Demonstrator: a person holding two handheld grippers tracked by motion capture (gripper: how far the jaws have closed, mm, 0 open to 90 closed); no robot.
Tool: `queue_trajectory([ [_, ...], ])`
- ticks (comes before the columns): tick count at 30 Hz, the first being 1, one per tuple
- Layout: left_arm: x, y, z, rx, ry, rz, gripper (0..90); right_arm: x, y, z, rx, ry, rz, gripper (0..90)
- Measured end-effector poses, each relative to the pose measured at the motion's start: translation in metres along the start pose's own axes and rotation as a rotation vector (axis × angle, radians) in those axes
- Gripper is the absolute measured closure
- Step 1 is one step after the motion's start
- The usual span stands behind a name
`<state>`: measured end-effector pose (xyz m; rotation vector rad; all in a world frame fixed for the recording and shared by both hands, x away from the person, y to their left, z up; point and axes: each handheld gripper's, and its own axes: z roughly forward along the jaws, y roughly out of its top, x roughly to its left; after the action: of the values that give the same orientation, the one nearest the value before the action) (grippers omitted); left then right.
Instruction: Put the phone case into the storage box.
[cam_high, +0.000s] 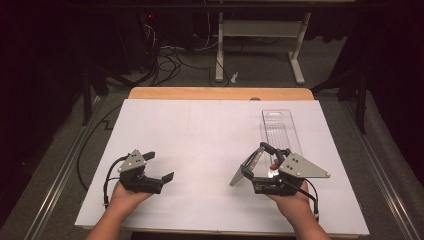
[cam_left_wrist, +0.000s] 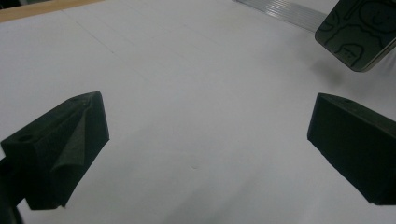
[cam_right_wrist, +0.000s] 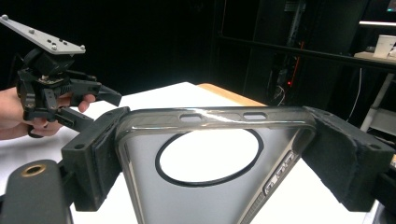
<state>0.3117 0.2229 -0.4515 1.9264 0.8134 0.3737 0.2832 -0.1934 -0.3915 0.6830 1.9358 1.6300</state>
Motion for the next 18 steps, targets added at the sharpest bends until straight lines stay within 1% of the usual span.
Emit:
queue_trajectory([
  [5, 0.0, 0.0, 0.0, 0.001, -0.003, 0.003, 0.1, 0.0, 0.004, -0.003, -0.021, -0.019, 0.001, 13.1],
  [6, 0.0, 0.001, 0.0, -0.001, -0.002, 0.005, 0.1, -0.001, 0.006, -0.005, -0.028, -0.033, 0.0, 13.1],
  [12, -0.001, 0.001, 0.0, -0.001, -0.01, 0.01, 0.1, -0.001, 0.014, -0.011, -0.06, -0.048, 0.007, 13.1],
  [18, -0.001, 0.001, 0.0, -0.004, -0.006, 0.009, 0.1, -0.001, 0.023, -0.018, -0.09, -0.066, 0.004, 13.1],
])
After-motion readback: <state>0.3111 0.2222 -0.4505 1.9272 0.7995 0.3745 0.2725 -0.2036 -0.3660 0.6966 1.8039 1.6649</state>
